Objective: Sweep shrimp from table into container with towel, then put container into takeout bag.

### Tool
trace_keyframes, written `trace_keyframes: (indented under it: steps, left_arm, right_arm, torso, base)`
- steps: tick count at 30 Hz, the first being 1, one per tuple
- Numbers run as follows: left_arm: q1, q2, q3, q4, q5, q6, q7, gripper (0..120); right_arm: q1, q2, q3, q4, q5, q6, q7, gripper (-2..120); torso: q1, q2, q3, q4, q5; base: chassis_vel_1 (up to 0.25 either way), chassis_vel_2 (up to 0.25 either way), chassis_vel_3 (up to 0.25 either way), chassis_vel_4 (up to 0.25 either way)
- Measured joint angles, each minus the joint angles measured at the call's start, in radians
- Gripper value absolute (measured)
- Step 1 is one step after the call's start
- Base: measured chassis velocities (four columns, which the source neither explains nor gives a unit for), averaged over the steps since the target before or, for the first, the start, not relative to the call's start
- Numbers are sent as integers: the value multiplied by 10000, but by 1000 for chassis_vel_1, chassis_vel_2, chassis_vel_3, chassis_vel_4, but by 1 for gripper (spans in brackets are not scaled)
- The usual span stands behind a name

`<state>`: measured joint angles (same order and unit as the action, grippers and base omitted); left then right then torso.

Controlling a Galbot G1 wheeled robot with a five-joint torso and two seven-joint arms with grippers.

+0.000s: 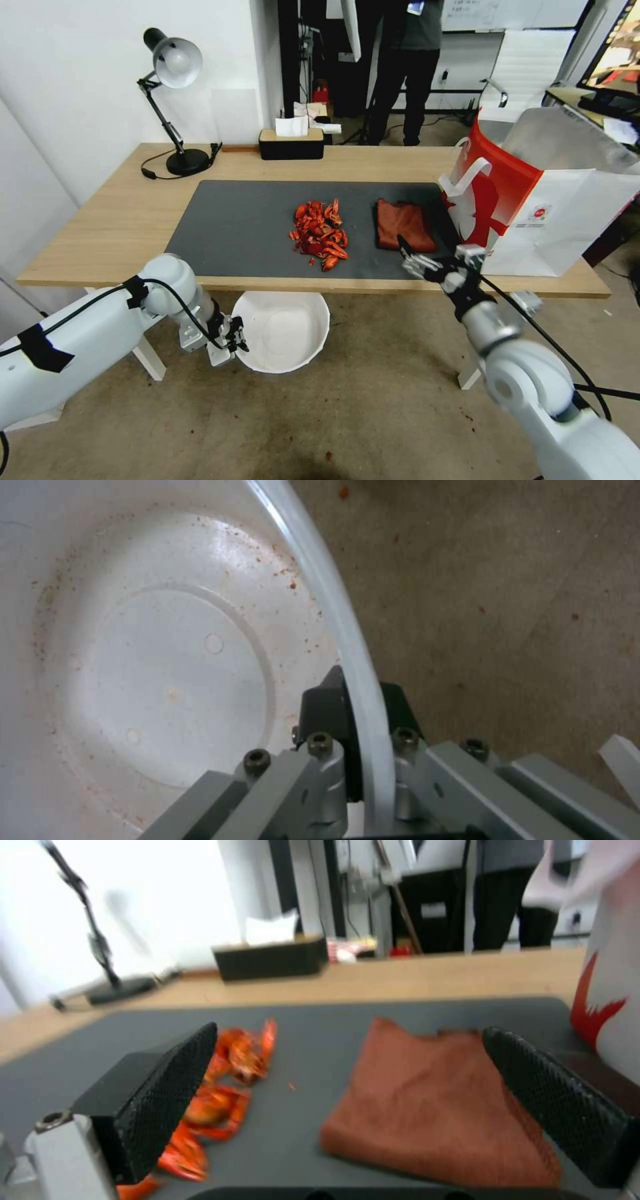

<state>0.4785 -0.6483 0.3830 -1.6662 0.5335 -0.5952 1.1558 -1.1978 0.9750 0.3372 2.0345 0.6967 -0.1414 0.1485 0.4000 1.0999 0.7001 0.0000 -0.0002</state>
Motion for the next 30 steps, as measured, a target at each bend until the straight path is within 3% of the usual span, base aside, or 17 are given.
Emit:
trace_keyframes:
  steps: [2, 5, 13, 16, 24, 30]
  left_arm:
    - [-29, -40, 20, 82, 9, -18, 5, 0]
    - [3, -71, 35, 231, 13, -53, 4, 0]
    - [123, -105, -9, 385, 15, -91, -2, 0]
    - [180, -160, -97, 479, 97, -200, -21, 0]
    - [391, -236, -250, 526, 267, -317, -37, 0]
    - [424, -251, -270, 558, 271, -318, -41, 0]
  right_arm:
    - [557, -70, -405, -415, 1, -145, 219, 100]
    - [1995, -28, -1551, -1313, 30, -632, 1317, 100]
    - [3713, 293, -3041, -2246, -182, -1599, 2936, 100]
    - [4504, 509, -3623, -2611, 66, -2465, 4340, 100]
    - [4944, 847, -3843, -3131, 694, -3257, 5632, 100]
    - [4997, 980, -3809, -3516, 948, -3277, 5683, 100]
  torso:
    - [0, 0, 0, -3, 4]
    - [1, 0, 0, 1, 3]
    - [1, 0, 0, 2, 2]
    - [1, 0, 0, -2, 4]
    - [-1, 0, -1, -1, 1]
    - [0, 0, -1, -1, 2]
  base:
    - [0, 0, 0, 0]
    - [0, 0, 0, 0]
    - [0, 0, 0, 0]
    - [0, 0, 0, 0]
    - [0, 0, 0, 0]
    - [0, 0, 0, 0]
